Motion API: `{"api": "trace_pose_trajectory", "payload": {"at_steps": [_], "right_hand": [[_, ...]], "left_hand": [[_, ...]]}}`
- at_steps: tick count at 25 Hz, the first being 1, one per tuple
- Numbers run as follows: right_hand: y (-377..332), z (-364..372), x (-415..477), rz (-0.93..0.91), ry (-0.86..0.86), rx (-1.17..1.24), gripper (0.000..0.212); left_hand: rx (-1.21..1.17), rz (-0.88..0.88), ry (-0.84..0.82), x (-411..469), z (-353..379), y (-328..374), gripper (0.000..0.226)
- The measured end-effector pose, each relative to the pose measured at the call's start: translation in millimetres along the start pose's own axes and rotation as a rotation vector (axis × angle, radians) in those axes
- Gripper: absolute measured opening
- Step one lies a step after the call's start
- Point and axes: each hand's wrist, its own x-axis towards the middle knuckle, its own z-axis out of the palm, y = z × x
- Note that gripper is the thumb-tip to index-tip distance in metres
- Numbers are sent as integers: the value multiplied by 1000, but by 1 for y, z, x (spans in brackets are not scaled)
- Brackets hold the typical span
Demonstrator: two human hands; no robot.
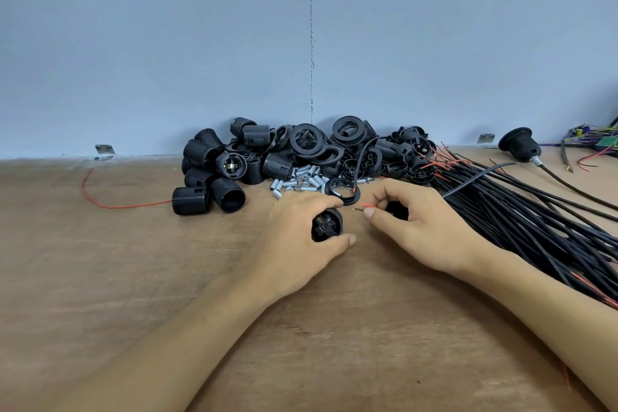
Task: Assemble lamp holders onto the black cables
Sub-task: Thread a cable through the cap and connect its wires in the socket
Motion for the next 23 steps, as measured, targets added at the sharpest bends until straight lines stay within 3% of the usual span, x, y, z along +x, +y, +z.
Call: {"api": "trace_pose_trajectory", "payload": {"at_steps": [4, 9, 23], "right_hand": [[-4, 0, -1, 12, 2, 99, 10], [-9, -1, -1, -2, 21, 182, 13], [-15, 1, -4, -63, 80, 8, 13]], "left_hand": [[7, 22, -126, 0, 4, -6, 54], [-61, 13, -95, -1, 8, -11, 53], [-95, 13, -64, -2, 9, -14, 39]]}}
